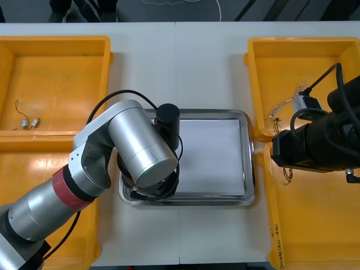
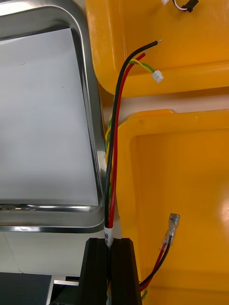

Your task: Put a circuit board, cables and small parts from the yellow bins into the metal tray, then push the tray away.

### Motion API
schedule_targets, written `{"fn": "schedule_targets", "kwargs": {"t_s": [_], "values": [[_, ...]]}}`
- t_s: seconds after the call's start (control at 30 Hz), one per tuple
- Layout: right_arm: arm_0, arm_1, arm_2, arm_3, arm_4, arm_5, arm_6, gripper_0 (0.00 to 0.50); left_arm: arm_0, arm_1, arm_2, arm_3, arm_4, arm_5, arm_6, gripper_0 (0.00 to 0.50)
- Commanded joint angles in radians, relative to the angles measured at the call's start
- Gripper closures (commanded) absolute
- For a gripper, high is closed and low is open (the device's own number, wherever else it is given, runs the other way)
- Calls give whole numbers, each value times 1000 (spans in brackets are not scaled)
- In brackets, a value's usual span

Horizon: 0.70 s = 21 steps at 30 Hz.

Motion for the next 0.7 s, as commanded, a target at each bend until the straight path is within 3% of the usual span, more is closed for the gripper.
{"fn": "schedule_targets", "kwargs": {"t_s": [0.03, 0.7], "values": [[-11, -5, 6, -10, -6, 4, -6, 500, -31, -36, -17, 12, -13, 6, -4, 500], [-11, -7, 6, -10, -4, 4, -1, 500, -29, -36, -17, 15, -28, 6, -36, 500]]}}
